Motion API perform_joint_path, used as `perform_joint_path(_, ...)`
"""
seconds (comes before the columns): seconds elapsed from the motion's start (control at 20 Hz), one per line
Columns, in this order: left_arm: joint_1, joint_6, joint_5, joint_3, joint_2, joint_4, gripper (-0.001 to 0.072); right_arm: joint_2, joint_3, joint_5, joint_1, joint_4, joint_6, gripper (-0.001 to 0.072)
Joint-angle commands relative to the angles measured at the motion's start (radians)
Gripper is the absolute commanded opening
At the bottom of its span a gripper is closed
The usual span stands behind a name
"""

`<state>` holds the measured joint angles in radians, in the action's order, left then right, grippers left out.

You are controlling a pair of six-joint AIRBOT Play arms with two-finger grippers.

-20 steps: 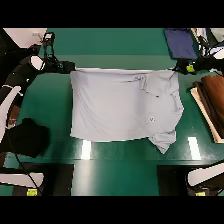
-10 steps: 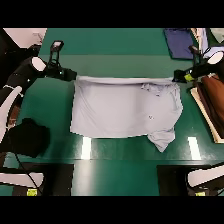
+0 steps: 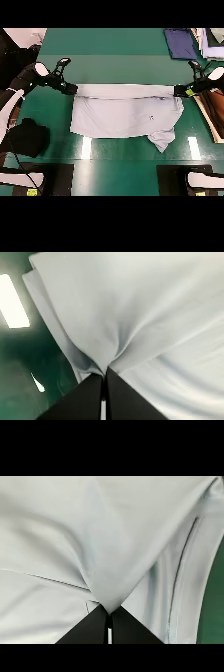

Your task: Fold the shirts.

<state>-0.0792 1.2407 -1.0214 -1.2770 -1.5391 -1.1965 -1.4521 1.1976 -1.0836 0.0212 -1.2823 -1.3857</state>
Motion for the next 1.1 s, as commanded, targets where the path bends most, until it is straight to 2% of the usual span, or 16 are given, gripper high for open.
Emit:
perform_joint_path(0.0,0.001,0.018,-0.079,0.002,0.000,-0.002,0.0024,0.027,-0.048,0.004,0.000,0.000,-0.004,0.0011)
perform_joint_path(0.05,0.001,0.020,-0.090,0.002,0.000,-0.003,0.0026,0.028,-0.048,0.010,0.000,0.008,-0.004,0.0012)
perform_joint_path(0.1,0.001,0.034,-0.096,0.002,0.000,-0.011,0.0201,0.027,-0.042,0.006,0.000,0.008,-0.005,0.0018)
perform_joint_path(0.15,0.001,0.058,-0.098,0.001,0.001,-0.018,0.0568,0.027,-0.032,-0.009,0.000,0.008,-0.005,0.0079)
perform_joint_path(0.2,0.001,0.089,-0.100,0.001,0.002,-0.031,0.0652,0.027,-0.016,-0.031,-0.001,0.007,-0.005,0.0256)
perform_joint_path(0.25,0.001,0.097,-0.120,-0.006,0.004,-0.048,0.0652,0.028,0.008,-0.061,0.000,0.008,-0.005,0.0319)
perform_joint_path(0.3,0.002,0.097,-0.156,-0.026,0.008,-0.073,0.0639,0.028,0.040,-0.103,-0.001,0.007,-0.005,0.0318)
perform_joint_path(0.35,0.015,0.094,-0.199,-0.044,0.022,-0.090,0.0548,0.028,0.077,-0.161,-0.001,0.006,-0.001,0.0318)
perform_joint_path(0.45,0.063,0.092,-0.252,-0.045,0.081,-0.087,0.0541,0.037,0.133,-0.282,-0.022,0.008,0.001,0.0318)
perform_joint_path(0.6,0.147,0.086,-0.314,0.061,0.197,-0.053,0.0541,0.091,0.121,-0.359,-0.076,0.037,0.008,0.0319)
perform_joint_path(0.65,0.169,0.084,-0.313,0.137,0.241,-0.027,0.0542,0.119,0.092,-0.368,-0.101,0.069,0.018,0.0345)
perform_joint_path(0.75,0.190,0.047,-0.293,0.306,0.313,0.060,0.0542,0.172,0.014,-0.370,-0.148,0.142,0.019,0.0536)
perform_joint_path(0.95,0.190,-0.055,-0.215,0.564,0.358,0.267,0.0542,0.257,-0.135,-0.351,-0.208,0.193,0.027,0.0533)
perform_joint_path(1.05,0.190,-0.071,-0.180,0.625,0.358,0.288,0.0541,0.289,-0.179,-0.352,-0.209,0.191,0.036,0.0531)
